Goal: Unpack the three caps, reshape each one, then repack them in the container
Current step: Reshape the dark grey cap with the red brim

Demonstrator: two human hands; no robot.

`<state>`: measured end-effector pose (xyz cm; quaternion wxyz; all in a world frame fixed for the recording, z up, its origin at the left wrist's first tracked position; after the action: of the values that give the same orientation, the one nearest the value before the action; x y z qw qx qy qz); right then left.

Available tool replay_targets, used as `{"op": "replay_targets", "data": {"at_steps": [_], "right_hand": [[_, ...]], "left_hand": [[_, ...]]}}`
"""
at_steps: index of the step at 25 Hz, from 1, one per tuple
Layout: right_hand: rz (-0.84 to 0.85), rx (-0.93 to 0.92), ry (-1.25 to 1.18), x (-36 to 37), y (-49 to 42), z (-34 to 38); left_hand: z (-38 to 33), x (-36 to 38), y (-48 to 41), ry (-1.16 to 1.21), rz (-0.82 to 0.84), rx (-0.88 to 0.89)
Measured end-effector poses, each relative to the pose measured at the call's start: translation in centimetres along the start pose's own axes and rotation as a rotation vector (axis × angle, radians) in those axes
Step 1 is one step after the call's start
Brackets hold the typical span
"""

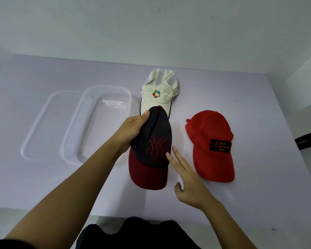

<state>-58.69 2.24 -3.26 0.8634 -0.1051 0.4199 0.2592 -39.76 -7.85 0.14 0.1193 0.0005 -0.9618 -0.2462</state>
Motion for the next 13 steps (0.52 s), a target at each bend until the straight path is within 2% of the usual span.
{"op": "replay_targets", "data": {"at_steps": [2,4,6,9,11,13], "right_hand": [[-0.089,0.183,-0.387,-1.4,-0.7,-1.0],[-0.247,0.389,-0.574,-2.9,-2.5,-2.0],[-0.190,0.499,-0.695,-2.6,-5.1,-2.1],[-0.055,0.509,-1.035,-0.5,-8.2,-2.4],[-0.065,0.577,-1.181,0.5,-9.3,-3.4],[-0.070,0.672,-1.222,1.5,-9.8,-4.9]], "left_hand": [[0.0,0.2,0.2,-0.077,-0.017,0.072],[0.3,0.6,0.4,-0.055,0.016,0.085],[1.2,1.1,0.1,-0.002,0.059,0.065],[3.4,1.1,-1.2,0.100,0.036,-0.020],[4.6,0.9,-2.3,0.172,0.041,-0.053],[5.6,0.1,-3.2,0.185,0.030,-0.088]]}}
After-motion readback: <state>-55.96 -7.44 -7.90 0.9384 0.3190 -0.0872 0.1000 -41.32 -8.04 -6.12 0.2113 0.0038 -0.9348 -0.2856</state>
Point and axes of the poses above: each hand's wrist, its own y-axis away from the middle knuckle, its own x-axis out of the palm, z = x × y, the point moved 5 cm from there along -y, towards the middle knuckle, and after that the axes turned 12 degrees about y, right-handed, at the moved point
